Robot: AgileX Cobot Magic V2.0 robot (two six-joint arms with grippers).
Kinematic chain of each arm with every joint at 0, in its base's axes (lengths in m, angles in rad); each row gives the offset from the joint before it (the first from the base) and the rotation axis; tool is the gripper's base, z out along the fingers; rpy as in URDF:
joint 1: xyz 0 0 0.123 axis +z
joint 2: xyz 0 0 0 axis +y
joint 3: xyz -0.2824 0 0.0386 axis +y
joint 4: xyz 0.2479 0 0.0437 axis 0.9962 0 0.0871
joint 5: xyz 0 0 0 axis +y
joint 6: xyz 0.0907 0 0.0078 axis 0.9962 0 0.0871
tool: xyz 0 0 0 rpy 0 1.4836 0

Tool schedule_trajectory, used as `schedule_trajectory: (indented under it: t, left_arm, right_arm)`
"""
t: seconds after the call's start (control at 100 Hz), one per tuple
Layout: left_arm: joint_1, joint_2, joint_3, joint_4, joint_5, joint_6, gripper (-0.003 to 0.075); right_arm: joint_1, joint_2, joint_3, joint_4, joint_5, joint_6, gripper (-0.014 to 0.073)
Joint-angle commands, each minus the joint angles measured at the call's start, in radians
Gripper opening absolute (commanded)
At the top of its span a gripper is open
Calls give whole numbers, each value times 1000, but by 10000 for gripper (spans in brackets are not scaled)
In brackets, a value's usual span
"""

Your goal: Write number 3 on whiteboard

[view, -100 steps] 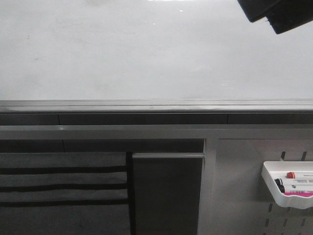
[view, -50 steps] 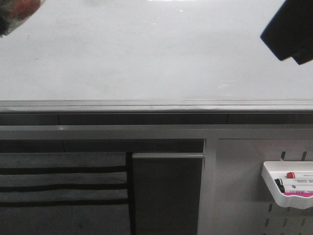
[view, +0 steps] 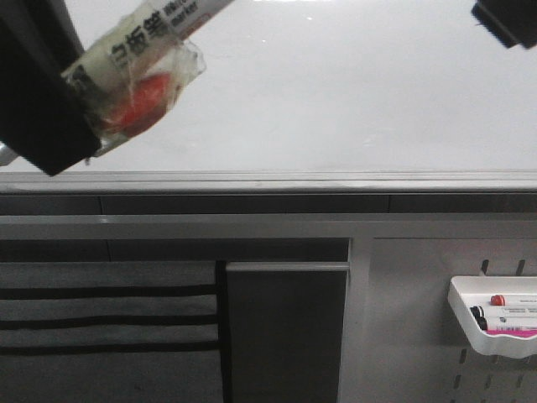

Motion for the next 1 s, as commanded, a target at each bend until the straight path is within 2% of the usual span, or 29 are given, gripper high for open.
schedule_trajectory:
  t: [0.0,0.14,0.53,0.99]
  left_arm:
    - [-8,-15,-30,-25,-62,19,-20]
    - [-8,-15,-30,-21,-75,50,-20]
    - [-8,-15,-30,-13,-85,52,-20]
    - [-8,-15,-30,-11,-99,52,-20]
  right_arm:
    - [22,34,-33,38,-55,-109,345]
    - [59,117,-65,42,-100,-158,345]
    - [186,296,-274,53,-24,-158,345]
    - [201,303,-299,123,-3,-158,345]
